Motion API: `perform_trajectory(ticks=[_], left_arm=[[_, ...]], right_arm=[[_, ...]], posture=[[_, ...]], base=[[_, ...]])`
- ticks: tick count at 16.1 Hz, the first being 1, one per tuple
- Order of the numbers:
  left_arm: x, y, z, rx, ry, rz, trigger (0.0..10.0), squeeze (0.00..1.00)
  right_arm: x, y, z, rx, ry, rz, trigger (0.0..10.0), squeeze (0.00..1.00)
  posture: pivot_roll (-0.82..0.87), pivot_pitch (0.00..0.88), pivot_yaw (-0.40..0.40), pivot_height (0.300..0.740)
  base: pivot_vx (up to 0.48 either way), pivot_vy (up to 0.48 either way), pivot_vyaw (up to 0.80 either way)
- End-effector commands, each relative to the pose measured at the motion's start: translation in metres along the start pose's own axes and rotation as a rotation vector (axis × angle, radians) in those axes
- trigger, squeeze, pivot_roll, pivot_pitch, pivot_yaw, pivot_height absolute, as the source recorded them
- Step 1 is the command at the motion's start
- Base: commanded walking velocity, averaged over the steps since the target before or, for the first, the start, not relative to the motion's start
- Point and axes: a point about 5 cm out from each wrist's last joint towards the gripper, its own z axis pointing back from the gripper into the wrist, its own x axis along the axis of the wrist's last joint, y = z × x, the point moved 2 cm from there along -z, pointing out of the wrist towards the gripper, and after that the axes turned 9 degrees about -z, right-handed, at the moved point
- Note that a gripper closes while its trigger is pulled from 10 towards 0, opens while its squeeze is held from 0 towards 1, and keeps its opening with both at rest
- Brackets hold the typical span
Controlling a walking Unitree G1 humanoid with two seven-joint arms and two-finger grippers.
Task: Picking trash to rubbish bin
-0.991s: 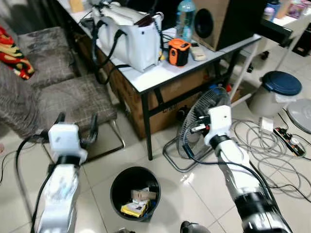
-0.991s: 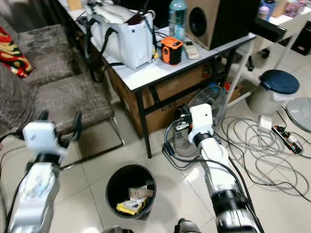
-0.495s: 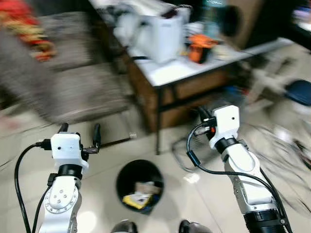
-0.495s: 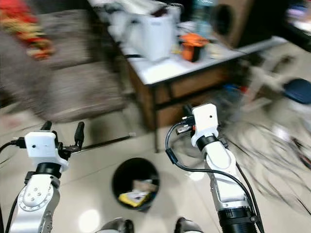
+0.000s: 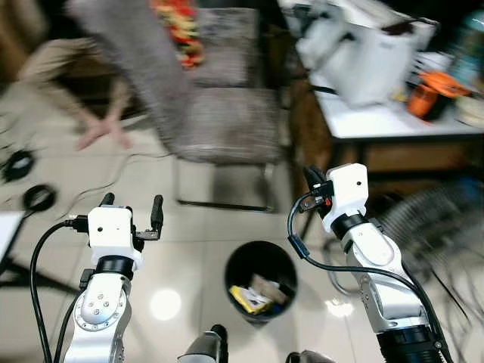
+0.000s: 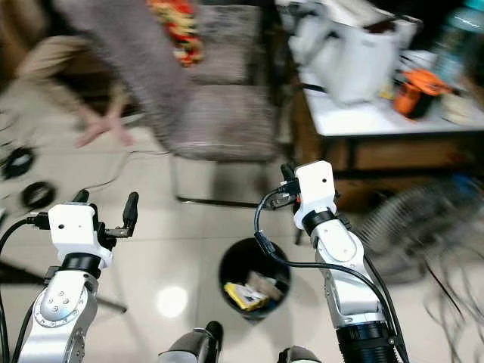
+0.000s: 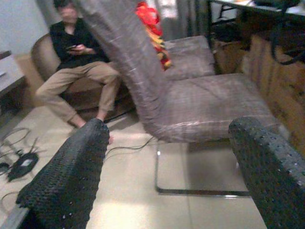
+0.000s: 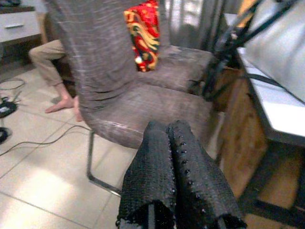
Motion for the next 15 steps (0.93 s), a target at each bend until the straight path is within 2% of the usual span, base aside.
perform_trajectory(ticks=[1, 4, 7, 9, 11, 15], left_arm=[[0.001, 0.001, 0.002, -0.004, 0.006, -0.014, 10.0, 0.00], [0.001, 0.002, 0.003, 0.016, 0.016, -0.013, 10.0, 0.00], [-0.010, 0.009, 0.003, 0.091, 0.070, -0.024, 10.0, 0.00], [-0.010, 0.008, 0.001, 0.095, 0.074, -0.030, 10.0, 0.00], [-0.009, 0.005, -0.002, 0.076, 0.068, -0.035, 10.0, 0.00], [0.002, 0.008, -0.018, 0.003, 0.028, -0.093, 10.0, 0.00]], right_arm=[[0.001, 0.001, 0.001, -0.001, 0.003, 0.001, 10.0, 0.00], [0.001, 0.003, -0.001, 0.005, 0.002, -0.002, 10.0, 0.00], [0.000, 0.008, -0.003, 0.065, 0.018, -0.011, 10.0, 0.00], [0.000, 0.007, -0.007, 0.077, 0.024, -0.015, 10.0, 0.00], [-0.001, 0.006, -0.011, 0.065, 0.024, -0.043, 10.0, 0.00], [-0.006, 0.018, -0.030, 0.039, -0.008, -0.121, 10.0, 0.00]], posture=[[-0.09, 0.136, 0.040, 0.740], [-0.09, 0.136, 0.039, 0.740], [-0.09, 0.136, 0.036, 0.740], [-0.09, 0.134, 0.032, 0.740], [-0.07, 0.122, 0.040, 0.740], [0.01, 0.070, 0.112, 0.740]], base=[[0.000, 0.000, 0.80], [0.000, 0.000, 0.80], [0.000, 0.000, 0.80], [0.000, 0.000, 0.79], [0.000, 0.000, 0.21], [0.000, 0.000, 0.00]])
